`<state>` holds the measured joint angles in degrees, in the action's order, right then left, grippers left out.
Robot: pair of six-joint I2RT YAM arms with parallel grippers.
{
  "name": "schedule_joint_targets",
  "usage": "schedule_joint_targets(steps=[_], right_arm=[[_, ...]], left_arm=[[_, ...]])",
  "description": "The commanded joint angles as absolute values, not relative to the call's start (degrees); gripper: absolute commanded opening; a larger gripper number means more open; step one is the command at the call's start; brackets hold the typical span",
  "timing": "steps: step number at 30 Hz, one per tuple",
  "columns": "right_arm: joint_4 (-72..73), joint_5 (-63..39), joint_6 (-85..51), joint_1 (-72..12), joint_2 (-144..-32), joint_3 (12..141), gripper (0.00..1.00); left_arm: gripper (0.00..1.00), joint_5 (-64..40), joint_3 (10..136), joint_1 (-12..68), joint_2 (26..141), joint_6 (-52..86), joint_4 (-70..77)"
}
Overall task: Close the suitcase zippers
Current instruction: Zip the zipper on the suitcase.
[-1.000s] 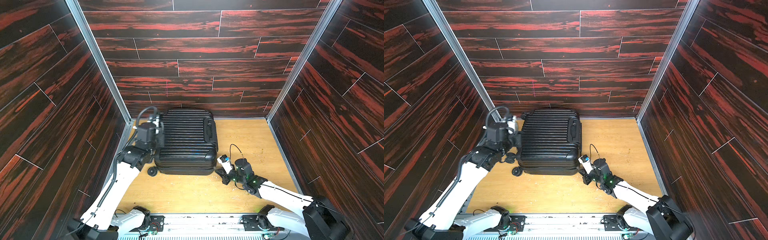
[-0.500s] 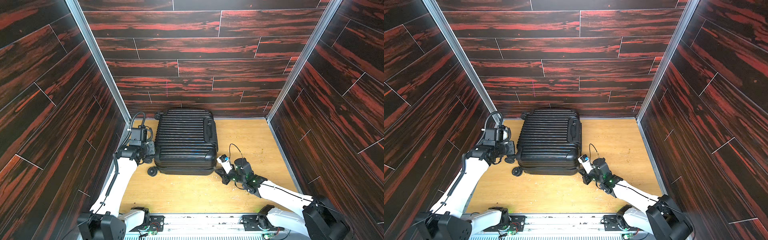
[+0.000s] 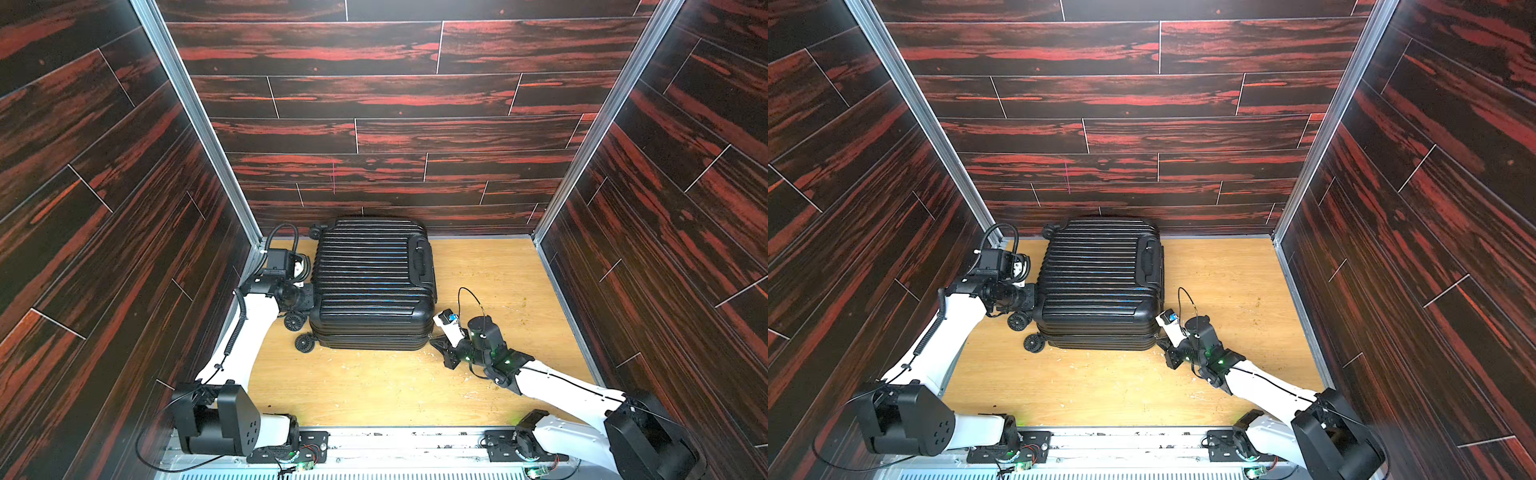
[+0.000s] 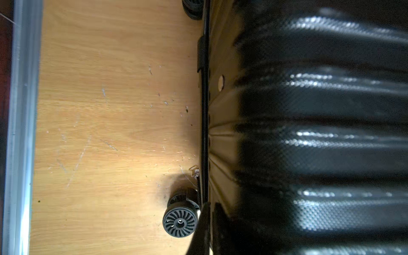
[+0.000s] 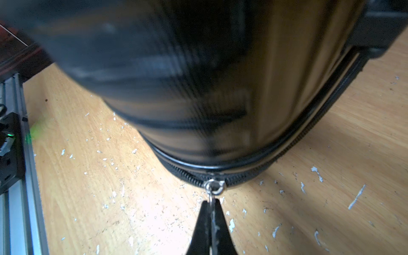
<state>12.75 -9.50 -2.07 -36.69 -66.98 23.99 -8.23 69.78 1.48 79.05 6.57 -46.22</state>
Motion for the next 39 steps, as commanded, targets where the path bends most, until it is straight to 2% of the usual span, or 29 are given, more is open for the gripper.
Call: schedule_joint_targets(steps=[1, 7, 14, 25, 30, 39], right_arm=[[12.27, -5.33, -1.3, -36.66, -69.35, 26.46, 0.0], [11.87, -5.44, 1.01, -34.92, -72.43, 30.3, 0.0], [10.53, -7.21, 3.84, -32.81, -76.79, 35.2, 0.0], [12.55, -18.49, 5.95, -34.2, -72.16, 31.73, 0.0], [12.57, -17.37, 5.4, -35.07, -73.19, 32.49, 0.0], [11.78, -8.29, 3.52, -35.06, -75.43, 33.49, 0.0]], left_arm=[[0.08, -22.81, 69.45, 3.52, 79.57, 6.49, -52.57], [0.08, -23.32, 64.66, 3.6, 74.16, 9.33, -52.44], [0.08, -29.19, 58.94, 4.47, 68.09, 11.59, -50.5], [0.08, -29.53, 56.83, 6.13, 67.08, 15.57, -45.62], [0.08, -29.54, 57.04, 7.41, 66.97, 16.61, -44.52], [0.09, -31.47, 57.16, 12.1, 67.67, 17.0, -43.4]])
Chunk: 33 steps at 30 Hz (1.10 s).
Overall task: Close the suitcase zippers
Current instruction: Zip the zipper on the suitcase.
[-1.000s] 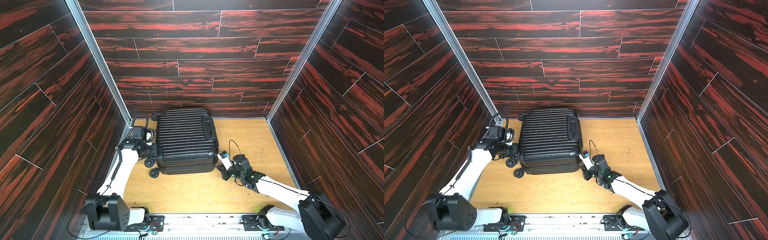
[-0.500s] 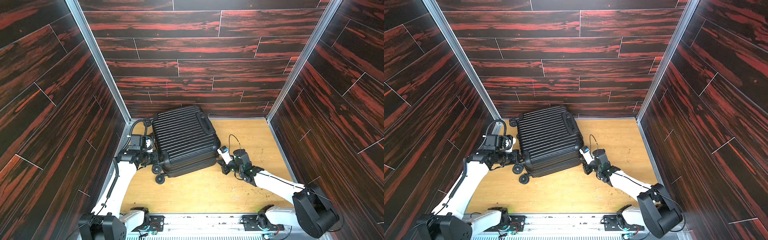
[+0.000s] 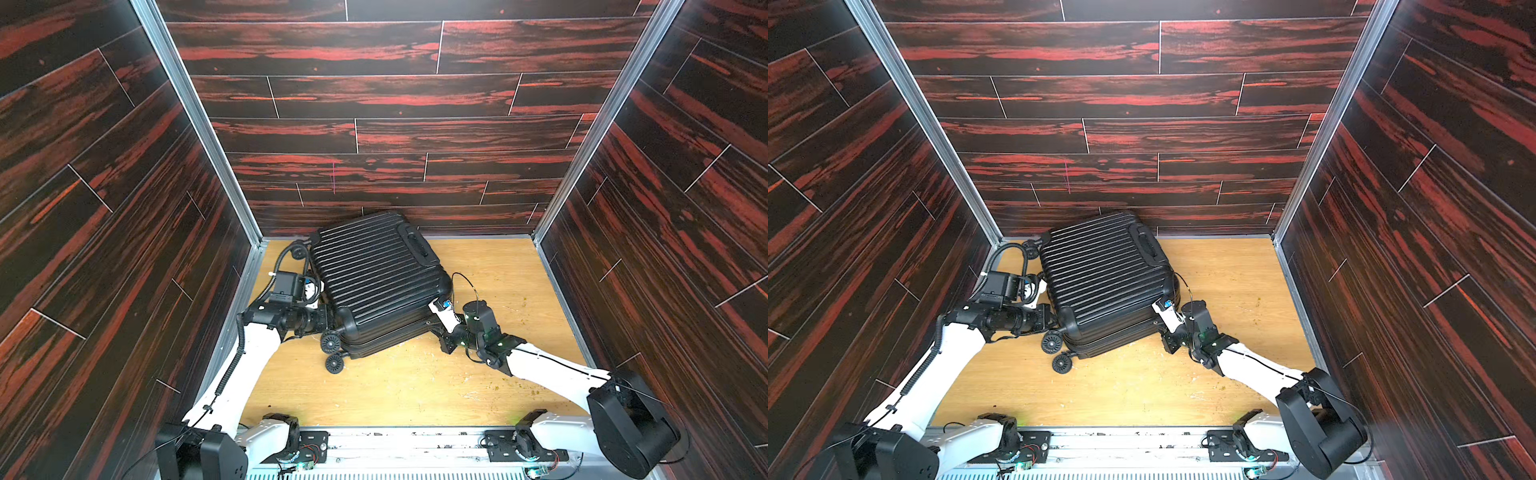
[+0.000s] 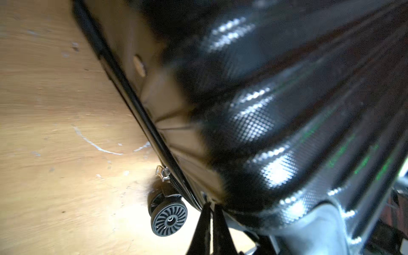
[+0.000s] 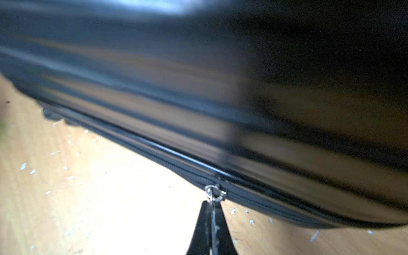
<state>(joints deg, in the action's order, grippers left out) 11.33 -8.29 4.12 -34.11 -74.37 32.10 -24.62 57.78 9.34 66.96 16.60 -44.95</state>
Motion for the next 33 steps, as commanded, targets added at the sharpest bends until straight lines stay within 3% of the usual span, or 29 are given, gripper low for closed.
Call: schedule_joint_targets(steps=[1, 6, 13, 16, 23, 33], right_arm=[[11.78, -7.89, 3.34, -35.01, -75.33, 33.4, 0.0], [11.21, -4.31, 2.86, -35.01, -74.45, 33.07, 0.0], [10.44, -2.82, 3.41, -34.54, -74.75, 33.22, 0.0], [10.46, -2.77, 3.51, -34.41, -74.88, 33.15, 0.0], [10.54, -2.99, 3.59, -34.28, -75.15, 33.05, 0.0], [10.63, -3.3, 3.44, -34.3, -75.23, 32.96, 0.0]], left_arm=[[0.09, -32.24, 57.3, 12.75, 67.92, 16.96, -43.18], [0.13, -30.77, 58.44, 14.43, 67.37, 17.23, -43.94], [0.61, -20.28, 59.42, 14.43, 61.17, 14.29, -46.79], [0.74, -20.39, 58.41, 14.47, 57.32, 9.17, -46.88], [0.82, -19.53, 53.95, 14.44, 50.1, -9.15, -45.29], [0.84, -27.43, 57.41, 14.41, 58.11, -25.95, -53.3]])
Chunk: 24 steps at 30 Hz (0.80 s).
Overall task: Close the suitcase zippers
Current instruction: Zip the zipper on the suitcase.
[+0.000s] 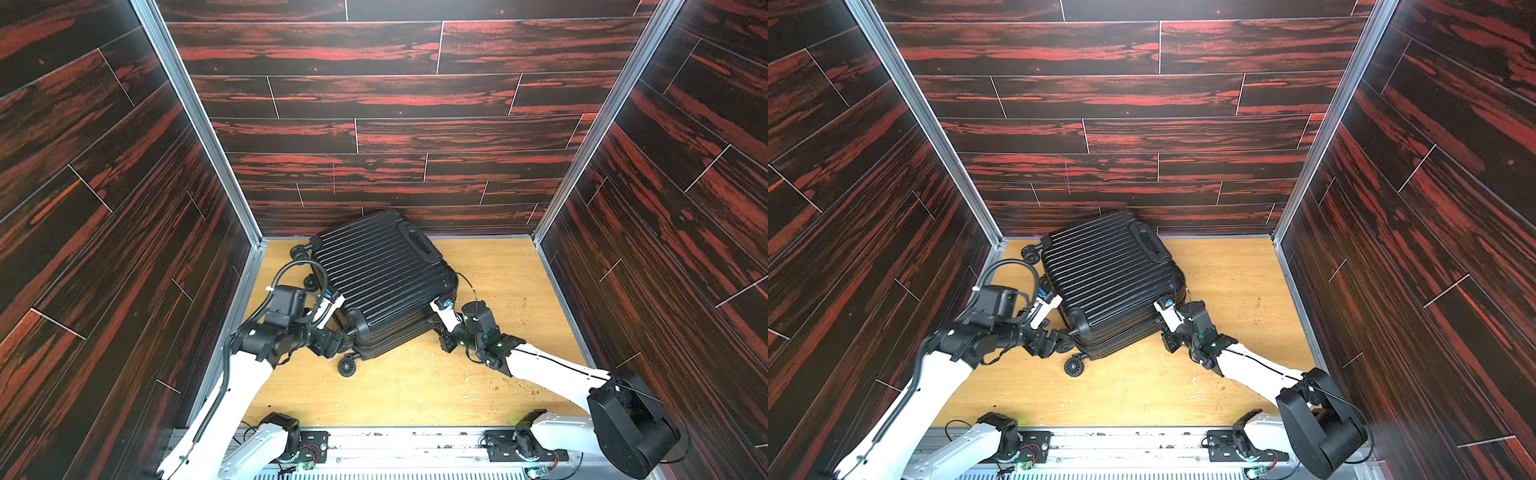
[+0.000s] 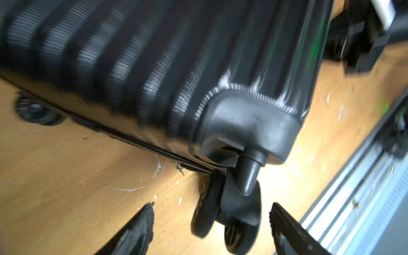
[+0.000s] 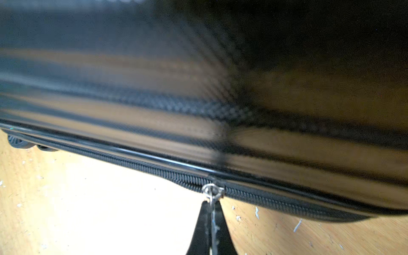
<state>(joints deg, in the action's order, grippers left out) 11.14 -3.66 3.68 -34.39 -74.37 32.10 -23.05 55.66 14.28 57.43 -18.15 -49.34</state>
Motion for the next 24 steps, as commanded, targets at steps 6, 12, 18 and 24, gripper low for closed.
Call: schedule_joint_targets(steps=[6, 12, 18, 24], right_arm=[[10.72, -3.17, 3.5, -34.34, -75.34, 33.05, 0.0], [10.8, -3.21, 3.5, -34.19, -75.72, 33.22, 0.0], [10.72, -3.23, 3.68, -34.2, -75.78, 33.62, 0.0], [10.2, -2.99, 4.18, -34.1, -76.62, 34.91, 0.0]], left_arm=[[0.81, -26.9, 55.61, 14.62, 59.68, -27.81, -49.53], [0.74, -26.89, 55.41, 16.26, 62.08, -29.22, -49.84], [0.67, -23.27, 54.84, 18.42, 62.67, -29.09, -49.28], [0.47, -22.15, 54.46, 20.11, 61.89, -27.81, -49.09]])
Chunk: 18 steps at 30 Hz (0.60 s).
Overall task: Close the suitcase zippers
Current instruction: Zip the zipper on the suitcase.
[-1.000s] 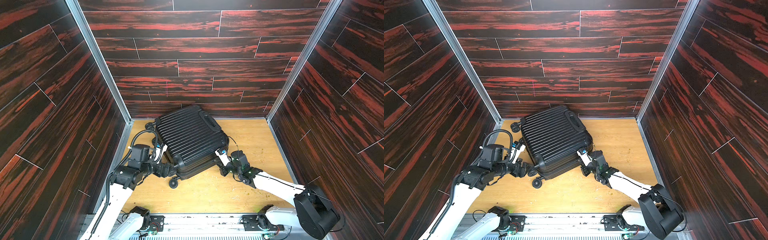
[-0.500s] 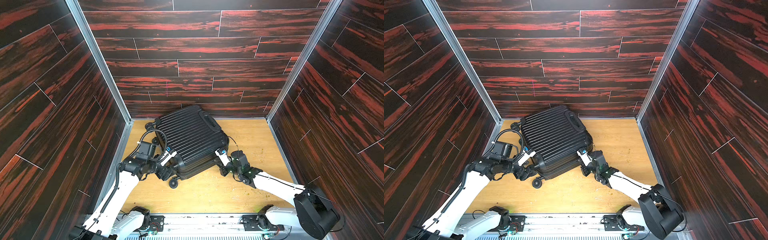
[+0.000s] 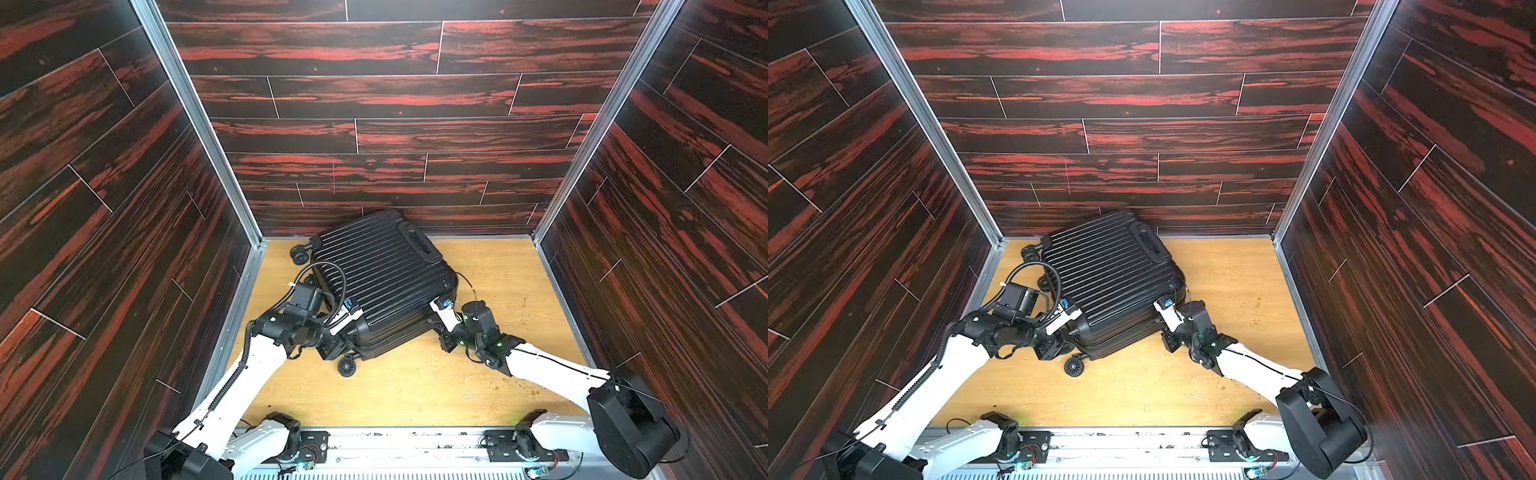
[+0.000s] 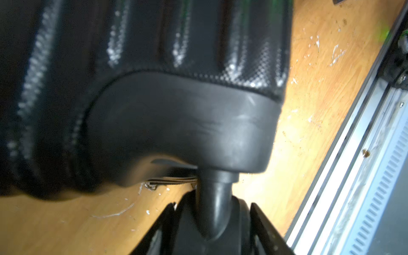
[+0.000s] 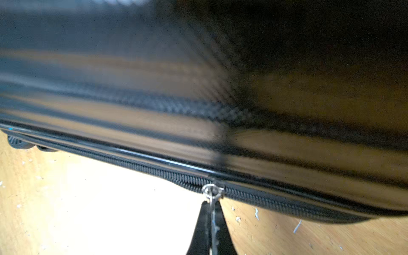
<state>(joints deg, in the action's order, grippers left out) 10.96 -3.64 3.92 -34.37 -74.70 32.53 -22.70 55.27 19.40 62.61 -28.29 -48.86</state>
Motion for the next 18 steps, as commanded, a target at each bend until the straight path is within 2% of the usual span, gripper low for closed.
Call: schedule_joint_targets(steps=[1, 9, 14, 18], right_arm=[[10.11, -2.99, 4.26, -34.1, -76.77, 35.21, 0.0], [8.95, -3.38, 5.78, -33.73, -78.08, 37.89, 0.0], [8.09, -5.48, 6.41, -33.68, -78.07, 39.11, 0.0], [8.67, -9.48, 7.36, -33.81, -77.05, 38.31, 0.0]], left_arm=[[0.46, -21.84, 54.13, 20.42, 61.63, -27.38, -48.85], [0.25, -20.05, 53.0, 24.02, 59.41, -20.51, -48.33], [0.22, -19.81, 51.59, 25.07, 56.69, -11.0, -44.6], [0.23, -20.74, 49.33, 26.34, 54.12, -4.4, -39.96]])
